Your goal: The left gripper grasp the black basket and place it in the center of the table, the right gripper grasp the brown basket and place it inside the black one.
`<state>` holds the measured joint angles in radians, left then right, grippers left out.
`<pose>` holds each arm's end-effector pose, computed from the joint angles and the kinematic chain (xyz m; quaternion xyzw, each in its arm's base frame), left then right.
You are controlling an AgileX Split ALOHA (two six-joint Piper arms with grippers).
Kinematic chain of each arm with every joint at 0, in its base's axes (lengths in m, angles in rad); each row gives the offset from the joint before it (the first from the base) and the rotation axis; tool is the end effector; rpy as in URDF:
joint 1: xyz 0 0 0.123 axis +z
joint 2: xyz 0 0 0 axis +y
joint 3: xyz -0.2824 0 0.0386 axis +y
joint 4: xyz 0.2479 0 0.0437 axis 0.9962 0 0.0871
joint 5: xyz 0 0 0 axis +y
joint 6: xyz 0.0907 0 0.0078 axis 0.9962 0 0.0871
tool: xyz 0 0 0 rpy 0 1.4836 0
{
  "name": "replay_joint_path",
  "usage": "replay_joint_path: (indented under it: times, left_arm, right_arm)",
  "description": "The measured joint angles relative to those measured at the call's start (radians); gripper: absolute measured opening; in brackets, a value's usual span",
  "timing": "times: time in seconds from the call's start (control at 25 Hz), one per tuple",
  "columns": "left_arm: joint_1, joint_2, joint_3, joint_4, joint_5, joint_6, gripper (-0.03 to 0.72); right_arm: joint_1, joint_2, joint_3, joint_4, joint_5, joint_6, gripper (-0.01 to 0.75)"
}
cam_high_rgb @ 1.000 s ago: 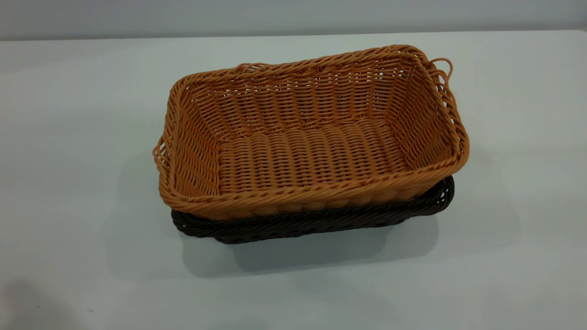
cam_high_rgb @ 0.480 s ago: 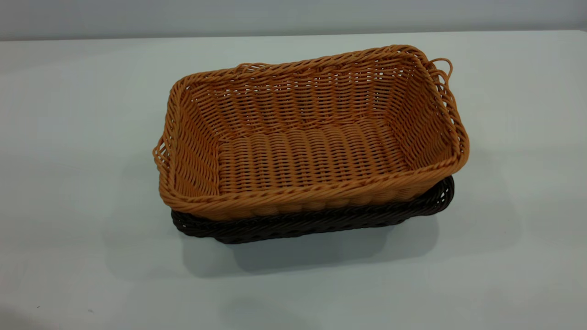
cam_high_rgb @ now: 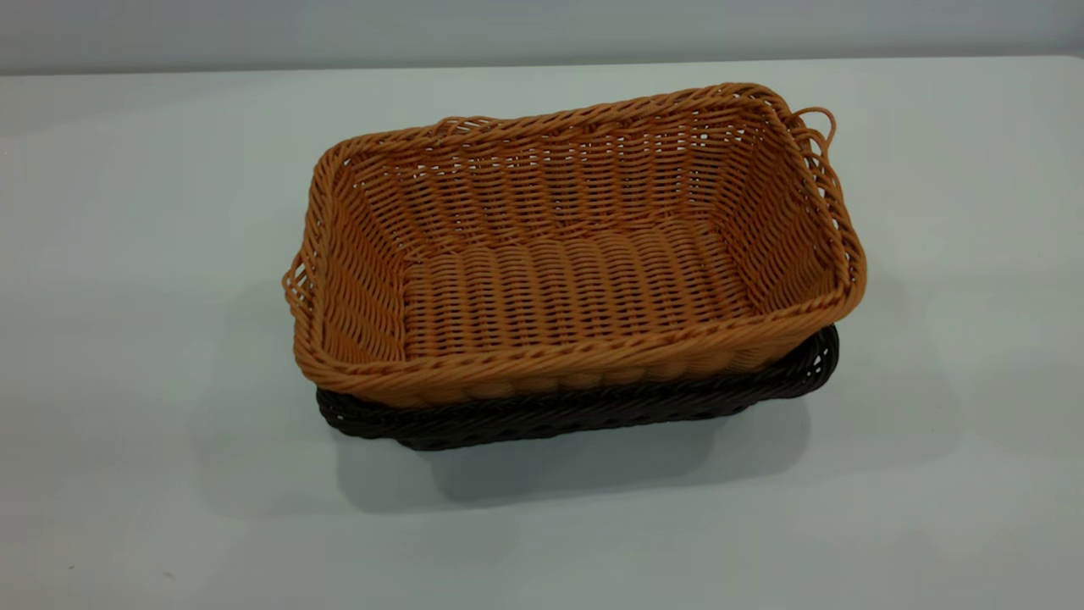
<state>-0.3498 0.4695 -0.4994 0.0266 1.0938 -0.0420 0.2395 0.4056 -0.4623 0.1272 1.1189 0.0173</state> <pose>0.0599 -0.0196 0.2608 0.1489 0.9445 -0.0441 0.2896 0.0477 0.0224 0.2528 -0.0961 0.9492 0.0998 0.2825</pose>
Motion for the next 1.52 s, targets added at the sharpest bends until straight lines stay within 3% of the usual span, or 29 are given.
replay_joint_path:
  times: [0.12,0.36,0.56,1.12,1.52]
  left_arm:
    - [0.0,-0.11,0.0,0.0,0.0,-0.022,0.494]
    - [0.0,-0.294,0.0,0.0,0.002,-0.031,0.494]
    - [0.0,-0.391,0.0,0.0,0.023,-0.031,0.494]
    - [0.014,-0.429,0.0,0.0,0.046,-0.034,0.494]
    - [0.48,-0.489,0.0,0.0,0.051,-0.034,0.494]
  right_arm:
    - [-0.008,-0.036,0.0,0.002,0.0,0.0,0.475]
    - [-0.109,-0.224,0.0,0.018,0.001,0.0,0.475]
    - [-0.149,-0.419,-0.001,0.021,0.012,0.0,0.475]
    - [-0.157,-0.421,-0.002,0.027,0.023,0.0,0.475]
    - [-0.157,-0.421,-0.002,0.028,0.024,0.0,0.475]
